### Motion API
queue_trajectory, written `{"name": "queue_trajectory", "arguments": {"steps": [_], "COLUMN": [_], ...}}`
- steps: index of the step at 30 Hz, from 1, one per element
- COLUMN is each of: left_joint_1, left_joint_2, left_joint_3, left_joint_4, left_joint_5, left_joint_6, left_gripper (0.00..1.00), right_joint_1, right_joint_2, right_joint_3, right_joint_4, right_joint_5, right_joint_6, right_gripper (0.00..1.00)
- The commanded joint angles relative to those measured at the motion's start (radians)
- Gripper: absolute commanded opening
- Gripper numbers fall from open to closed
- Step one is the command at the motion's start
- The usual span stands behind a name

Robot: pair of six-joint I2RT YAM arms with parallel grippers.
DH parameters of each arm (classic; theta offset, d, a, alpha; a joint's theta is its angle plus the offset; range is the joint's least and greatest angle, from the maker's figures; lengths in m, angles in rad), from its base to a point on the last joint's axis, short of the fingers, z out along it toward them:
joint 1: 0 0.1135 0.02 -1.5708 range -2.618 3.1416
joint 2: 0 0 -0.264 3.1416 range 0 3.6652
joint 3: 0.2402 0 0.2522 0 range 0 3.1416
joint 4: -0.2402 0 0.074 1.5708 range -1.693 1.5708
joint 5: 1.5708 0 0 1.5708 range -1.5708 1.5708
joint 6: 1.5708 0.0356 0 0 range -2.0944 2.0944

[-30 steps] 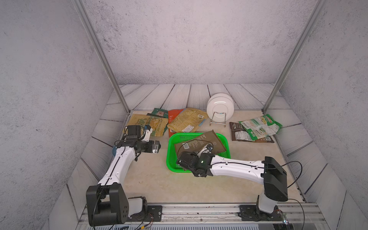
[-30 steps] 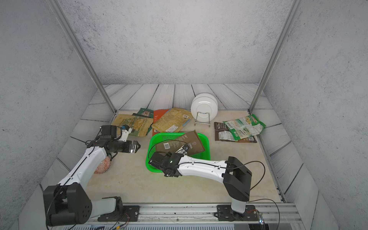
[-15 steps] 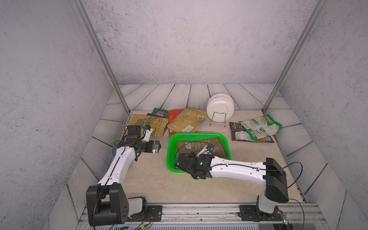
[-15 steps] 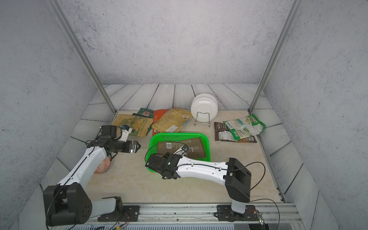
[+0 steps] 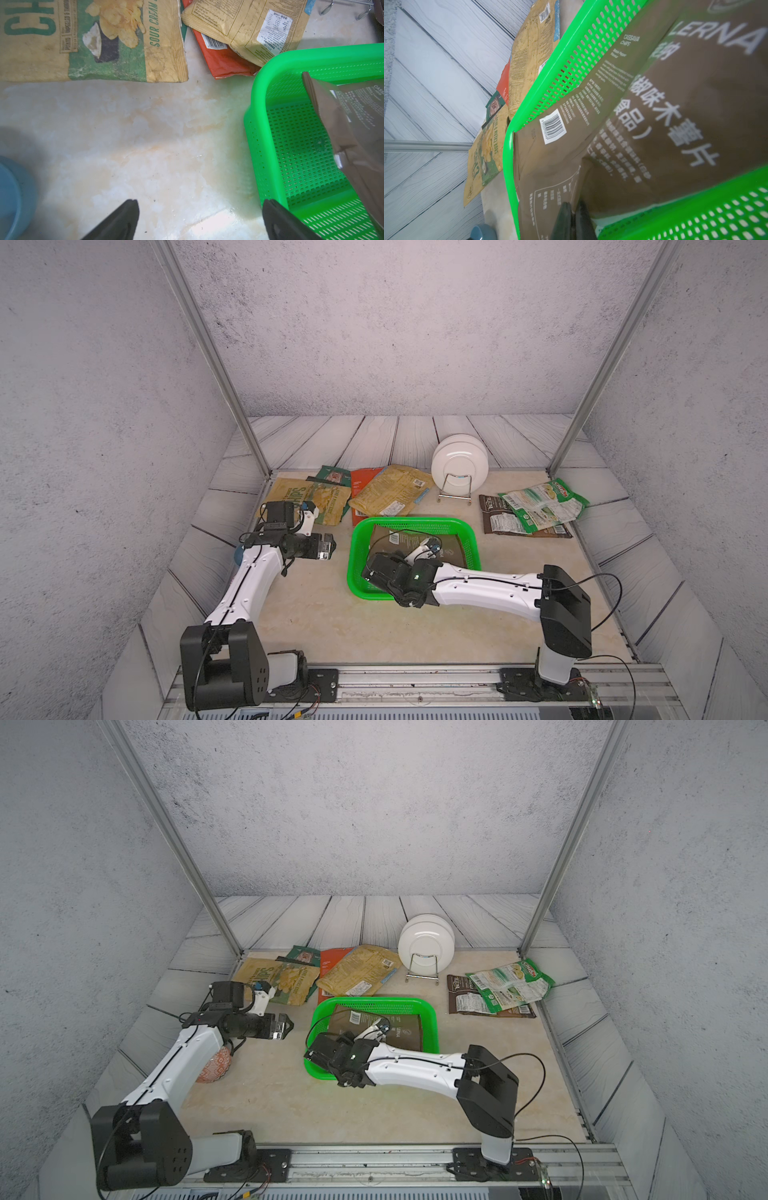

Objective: Put the potato chips into the basket
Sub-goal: Place the potato chip in the basket.

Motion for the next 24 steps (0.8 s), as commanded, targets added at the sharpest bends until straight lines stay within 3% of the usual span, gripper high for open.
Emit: {"name": "queue_trajectory", "arguments": {"steps": [1, 11, 14, 17, 19, 24], "left_joint_1": [0.003, 0.002, 0.004, 0.003, 0.004, 0.004], "left_joint_2": [0.004, 0.004, 0.003, 0.004, 0.003, 0.004], "left_joint_3": [0.005, 0.004, 0.005, 0.005, 0.004, 0.003], "left_joint_4": [-0.003, -0.002, -0.002, -0.004, -0.003, -0.004], "left_joint_5": [0.011, 0.009, 0.009, 0.007, 0.007, 0.015], "left_joint_6": [0.004, 0.004, 0.003, 0.004, 0.004, 0.006], "left_gripper": [0.99, 0.99, 0.99, 0.99, 0.99, 0.99], "right_joint_1": [-0.009, -0.023, -0.023, -0.035, -0.063, -0.181], "right_joint_2": [0.035, 0.027, -0.006, -0.067, -0.123, -0.234], "right_joint_3": [0.002, -0.034, -0.058, -0.126, -0.194, -0.249], "right_joint_4": [0.03, 0.115, 0.171, 0.348, 0.513, 0.485], "right_joint_5": [0.036, -0.016, -0.017, -0.051, -0.164, -0.389], "right_joint_6": [-0.04, -0.128, -0.217, -0.457, -0.665, -0.766], "right_gripper": [0.12, 0.43, 0.44, 0.45, 0.44, 0.43]}}
